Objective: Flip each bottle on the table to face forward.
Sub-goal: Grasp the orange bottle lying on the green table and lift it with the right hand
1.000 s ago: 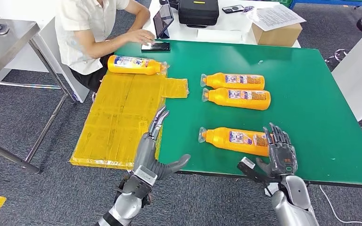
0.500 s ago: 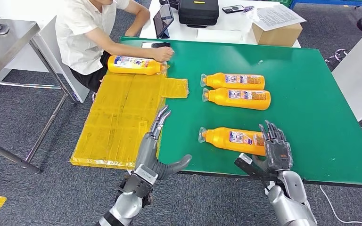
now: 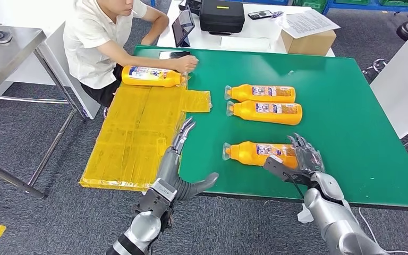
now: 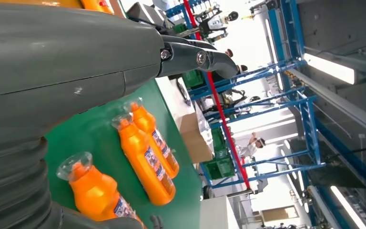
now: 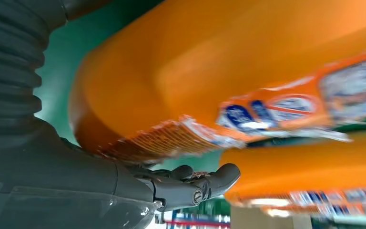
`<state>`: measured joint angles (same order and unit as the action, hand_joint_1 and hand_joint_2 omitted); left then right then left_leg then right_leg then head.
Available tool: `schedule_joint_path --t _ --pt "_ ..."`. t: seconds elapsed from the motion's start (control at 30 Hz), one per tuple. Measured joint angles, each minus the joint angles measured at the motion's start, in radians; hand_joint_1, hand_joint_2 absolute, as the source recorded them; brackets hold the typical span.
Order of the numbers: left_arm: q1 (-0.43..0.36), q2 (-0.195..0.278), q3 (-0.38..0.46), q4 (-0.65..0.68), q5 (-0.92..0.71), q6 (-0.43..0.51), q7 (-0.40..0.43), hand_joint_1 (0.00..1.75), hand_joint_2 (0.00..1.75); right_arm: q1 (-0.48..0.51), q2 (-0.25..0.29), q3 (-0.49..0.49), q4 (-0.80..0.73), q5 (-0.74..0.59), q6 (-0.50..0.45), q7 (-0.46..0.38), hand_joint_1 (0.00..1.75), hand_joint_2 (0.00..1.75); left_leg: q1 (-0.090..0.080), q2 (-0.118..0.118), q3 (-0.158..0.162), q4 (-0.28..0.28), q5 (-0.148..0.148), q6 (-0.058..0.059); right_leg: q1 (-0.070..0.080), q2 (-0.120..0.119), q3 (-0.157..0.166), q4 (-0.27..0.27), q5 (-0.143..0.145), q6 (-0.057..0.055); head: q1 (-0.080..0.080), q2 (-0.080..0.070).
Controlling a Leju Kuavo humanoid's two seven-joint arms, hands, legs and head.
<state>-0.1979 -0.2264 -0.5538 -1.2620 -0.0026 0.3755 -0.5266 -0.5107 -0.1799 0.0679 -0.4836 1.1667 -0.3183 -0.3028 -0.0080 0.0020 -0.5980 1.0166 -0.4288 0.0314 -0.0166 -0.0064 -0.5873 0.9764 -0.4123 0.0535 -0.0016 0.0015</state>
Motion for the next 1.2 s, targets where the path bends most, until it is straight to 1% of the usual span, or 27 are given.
schedule_joint_path --t 0.03,0.07,0.17,0.23,0.3,0.4,0.43,0.5,0.63,0.73,0.87,0.97,1.03,1.1,1.2 --pt "-0.001 -0.001 0.0 0.0 0.003 -0.001 0.0 0.0 1.75 -0.005 -0.007 0.007 0.007 -0.004 0.015 0.0 1.7 1.75 0.0 0.0 0.001 0.0 0.0 0.001 0.0 0.0 0.002 0.0 -0.001 0.0 0.0 0.0" --pt "-0.001 -0.001 0.0 0.001 0.005 -0.003 0.0 0.0 1.75 -0.008 -0.014 0.013 0.012 -0.006 0.026 0.0 1.75 1.75 0.0 0.0 0.002 0.0 0.0 0.001 0.0 0.0 0.002 0.0 -0.001 0.001 0.0 0.0" --pt "-0.002 -0.003 0.0 0.004 0.008 -0.011 0.001 0.0 1.75 -0.016 -0.034 0.028 0.024 -0.012 0.055 -0.006 1.75 1.75 0.0 0.0 0.002 0.0 0.001 0.002 0.0 0.0 0.003 0.0 0.002 0.001 0.0 0.0" --pt "-0.002 -0.004 0.0 0.006 0.011 -0.013 0.0 0.0 1.75 -0.018 -0.046 0.036 0.026 -0.032 0.07 -0.025 1.75 1.75 0.0 0.0 0.002 0.0 0.002 0.003 0.0 0.0 0.007 -0.001 0.004 0.003 0.0 0.0" --pt "-0.002 -0.005 0.0 0.008 0.016 -0.017 -0.003 0.0 1.75 -0.018 -0.053 0.038 0.027 -0.089 0.094 -0.07 1.75 1.75 0.0 0.0 0.002 0.0 0.002 0.003 0.0 0.0 0.012 -0.001 0.005 0.004 0.0 0.0" --pt "-0.002 -0.007 0.0 0.008 0.024 -0.017 -0.016 0.0 1.75 -0.014 -0.057 0.028 0.024 -0.21 0.166 -0.168 1.75 1.75 0.0 0.0 0.002 0.0 0.002 0.003 0.0 0.0 0.013 -0.001 0.005 0.004 0.0 0.0" --pt "-0.002 -0.007 0.001 0.008 0.025 -0.017 -0.02 0.0 1.75 -0.011 -0.058 0.024 0.022 -0.235 0.184 -0.189 1.75 1.75 0.0 0.0 0.002 0.0 0.002 0.002 0.0 0.0 0.013 -0.001 0.005 0.004 0.0 0.0" --pt "-0.002 -0.008 0.001 0.008 0.025 -0.016 -0.022 0.0 1.75 -0.007 -0.058 0.018 0.019 -0.254 0.198 -0.205 1.75 1.75 0.0 0.001 0.002 0.0 0.001 0.002 0.0 0.001 0.013 -0.001 0.005 0.004 0.0 0.0" --pt "-0.002 -0.01 0.001 0.008 0.026 -0.016 -0.024 0.0 1.75 0.001 -0.058 0.009 0.014 -0.267 0.203 -0.216 1.75 1.75 0.001 0.001 0.002 0.0 0.001 0.002 0.001 0.002 0.012 -0.001 0.005 0.003 0.0 0.0" --pt "-0.002 -0.012 0.002 0.008 0.027 -0.013 -0.032 0.0 1.75 0.017 -0.058 0.005 0.005 -0.3 0.204 -0.258 1.75 1.75 0.001 0.001 0.002 0.0 0.001 0.002 0.001 0.002 0.013 -0.001 0.005 0.003 0.0 0.0" --pt "-0.002 -0.016 0.007 0.008 0.026 0.008 -0.054 0.0 1.75 0.056 -0.049 0.003 -0.027 -0.372 0.165 -0.324 1.75 1.75 0.001 0.001 0.001 0.0 0.001 0.002 0.001 0.002 0.013 -0.001 0.005 0.004 0.0 0.0" --pt "-0.001 -0.019 0.016 0.008 0.025 0.031 -0.071 0.0 1.75 0.089 -0.034 0.003 -0.058 -0.432 0.131 -0.354 1.75 1.75 0.001 0.001 0.0 0.0 0.001 0.002 0.001 0.002 0.012 -0.001 0.005 0.004 0.0 0.0" --pt "0.003 -0.022 0.026 0.008 0.026 0.06 -0.087 0.0 1.75 0.11 -0.021 0.002 -0.082 -0.478 0.128 -0.365 1.75 1.75 0.001 0.001 -0.001 0.0 0.001 0.002 0.001 0.002 0.012 -0.001 0.005 0.004 0.0 0.0" --pt "0.009 -0.025 0.036 0.008 0.051 0.076 -0.089 0.0 1.75 0.135 -0.004 0.001 -0.116 -0.525 0.135 -0.37 1.75 1.75 0.001 0.001 -0.001 0.0 0.001 0.001 0.001 0.002 0.011 -0.001 0.005 0.004 0.0 0.0" --pt "0.027 -0.03 0.059 0.007 0.166 0.038 -0.05 0.0 1.75 0.182 0.027 0.0 -0.188 -0.579 0.153 -0.36 1.75 1.75 0.002 0.0 -0.004 0.0 0.002 0.001 0.002 0.002 0.009 -0.001 0.005 0.003 0.0 0.0"
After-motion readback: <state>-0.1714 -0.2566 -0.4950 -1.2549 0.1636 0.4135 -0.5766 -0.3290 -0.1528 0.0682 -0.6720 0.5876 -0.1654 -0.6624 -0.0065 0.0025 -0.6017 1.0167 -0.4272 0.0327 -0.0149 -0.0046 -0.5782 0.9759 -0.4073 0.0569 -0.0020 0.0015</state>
